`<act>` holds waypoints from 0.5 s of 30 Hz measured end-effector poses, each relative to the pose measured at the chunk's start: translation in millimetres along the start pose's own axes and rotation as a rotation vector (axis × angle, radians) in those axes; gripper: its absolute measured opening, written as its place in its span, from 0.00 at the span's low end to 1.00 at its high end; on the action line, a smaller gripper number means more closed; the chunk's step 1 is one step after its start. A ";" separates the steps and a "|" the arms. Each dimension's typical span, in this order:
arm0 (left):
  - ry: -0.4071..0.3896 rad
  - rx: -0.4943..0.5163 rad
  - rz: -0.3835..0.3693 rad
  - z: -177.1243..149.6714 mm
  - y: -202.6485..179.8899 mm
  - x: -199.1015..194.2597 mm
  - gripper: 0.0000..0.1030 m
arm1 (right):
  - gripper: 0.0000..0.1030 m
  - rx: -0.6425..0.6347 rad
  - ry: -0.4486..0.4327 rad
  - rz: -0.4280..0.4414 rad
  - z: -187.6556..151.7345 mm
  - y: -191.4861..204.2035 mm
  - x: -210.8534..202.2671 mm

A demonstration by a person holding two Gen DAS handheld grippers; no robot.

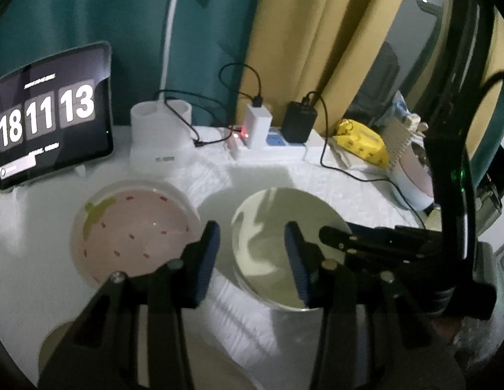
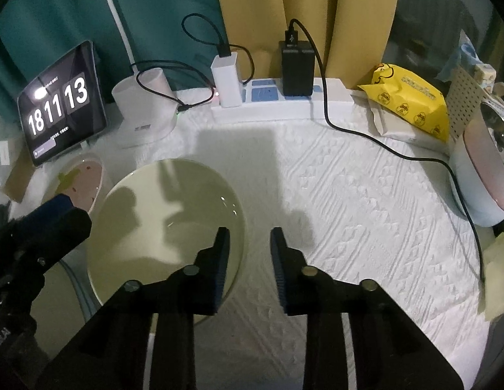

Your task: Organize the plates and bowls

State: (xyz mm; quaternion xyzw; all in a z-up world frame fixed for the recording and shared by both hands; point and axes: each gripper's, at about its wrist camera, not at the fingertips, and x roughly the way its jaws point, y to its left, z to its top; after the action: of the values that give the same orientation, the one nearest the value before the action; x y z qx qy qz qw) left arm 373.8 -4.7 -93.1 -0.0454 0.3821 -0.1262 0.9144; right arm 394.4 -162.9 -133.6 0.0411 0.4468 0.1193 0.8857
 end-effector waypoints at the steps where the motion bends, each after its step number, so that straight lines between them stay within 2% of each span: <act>1: 0.014 0.001 0.008 -0.3 -0.5 3.2 0.40 | 0.22 0.000 0.002 0.004 -0.3 0.3 0.1; 9: 0.115 0.023 0.084 -4.8 -2.1 31.9 0.39 | 0.19 -0.008 0.014 0.019 0.0 3.0 2.8; 11: 0.113 0.049 0.100 -5.6 -5.2 34.6 0.39 | 0.17 -0.012 0.017 0.024 0.6 3.4 3.9; 15: 0.154 0.057 0.079 -6.8 -9.9 44.6 0.39 | 0.15 -0.024 0.023 0.026 0.8 6.3 5.9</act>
State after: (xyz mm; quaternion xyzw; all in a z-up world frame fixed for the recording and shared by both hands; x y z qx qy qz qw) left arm 397.2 -26.0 -126.7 0.0057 0.4490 -0.1042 0.8874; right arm 397.3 -155.3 -136.6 0.0347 0.4550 0.1364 0.8793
